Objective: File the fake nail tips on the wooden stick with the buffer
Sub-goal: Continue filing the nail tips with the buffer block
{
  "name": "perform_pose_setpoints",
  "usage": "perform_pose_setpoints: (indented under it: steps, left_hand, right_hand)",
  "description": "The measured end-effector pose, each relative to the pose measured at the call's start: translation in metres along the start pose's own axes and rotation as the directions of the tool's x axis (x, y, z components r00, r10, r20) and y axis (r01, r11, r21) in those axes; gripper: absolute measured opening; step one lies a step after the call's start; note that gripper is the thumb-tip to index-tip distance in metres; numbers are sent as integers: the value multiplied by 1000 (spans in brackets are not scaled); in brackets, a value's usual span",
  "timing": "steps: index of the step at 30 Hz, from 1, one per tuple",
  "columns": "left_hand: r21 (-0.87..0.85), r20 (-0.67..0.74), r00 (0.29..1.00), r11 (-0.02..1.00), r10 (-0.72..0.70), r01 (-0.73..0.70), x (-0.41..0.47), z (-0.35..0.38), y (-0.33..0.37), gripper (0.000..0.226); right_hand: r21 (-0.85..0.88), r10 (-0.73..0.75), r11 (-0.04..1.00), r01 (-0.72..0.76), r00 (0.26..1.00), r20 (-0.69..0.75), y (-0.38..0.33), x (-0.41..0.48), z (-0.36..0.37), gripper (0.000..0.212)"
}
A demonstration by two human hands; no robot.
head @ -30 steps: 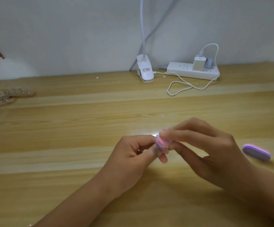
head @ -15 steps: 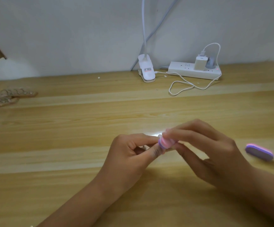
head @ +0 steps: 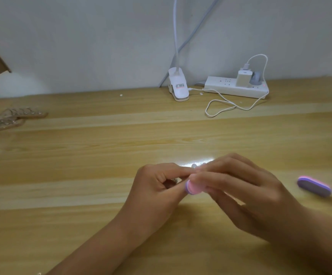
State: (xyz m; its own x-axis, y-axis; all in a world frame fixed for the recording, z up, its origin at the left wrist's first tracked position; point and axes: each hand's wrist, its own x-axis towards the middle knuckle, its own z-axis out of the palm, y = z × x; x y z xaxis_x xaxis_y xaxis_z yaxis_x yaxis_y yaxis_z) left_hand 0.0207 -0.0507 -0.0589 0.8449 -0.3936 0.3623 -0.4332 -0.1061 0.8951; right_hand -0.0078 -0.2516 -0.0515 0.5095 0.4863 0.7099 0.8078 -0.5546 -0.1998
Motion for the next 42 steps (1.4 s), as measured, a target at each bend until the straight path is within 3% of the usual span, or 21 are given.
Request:
perform_pose_setpoints:
  steps: [4,9,12,14,18,23,27,32,36,42]
  left_hand:
    - [34,-14,1000,999,-1,1,1,0,1,11]
    - [-7,-11,1000,1000,-13,13,0,-1,2,14]
    - [-48,-8,998,997,-59,58,1,-2,3,12]
    - [-83,-1,998,994,-68,68,2,-1,3,13]
    - [-150,39,998,987,-45,50,2,-1,6,15]
    - [-177,29,997,981,-71,75,0,-1,5,15]
    - [-257,55,995,962,-80,92,1,2,6,19]
    - [-247,66,993,963,-94,107,-1,0,5,18]
    - [-261,91,992,959,-87,108,1,1,7,22]
    - [-249,89,991,961,-98,118,2,-1,8,21]
  right_hand:
    - [-62,89,994,-92,995,-50,12,3,-7,19]
    - [14,-6,1000,6,1000,-12,-1,-3,0,19]
    - [-73,95,992,-103,990,-103,13,1,-12,17]
    - [-31,132,990,-138,980,-147,14,2,-15,16]
    - [46,48,998,-43,994,-95,1,-2,-5,14]
    - [14,125,992,-124,979,-162,14,1,-11,17]
    - [69,10,998,3,982,-187,-5,-3,-4,19]
    - [2,118,993,-121,968,-222,9,1,-10,24]
    - [52,5,999,5,983,-184,-4,-3,-2,22]
    - [10,82,997,-82,972,-220,7,0,-10,22]
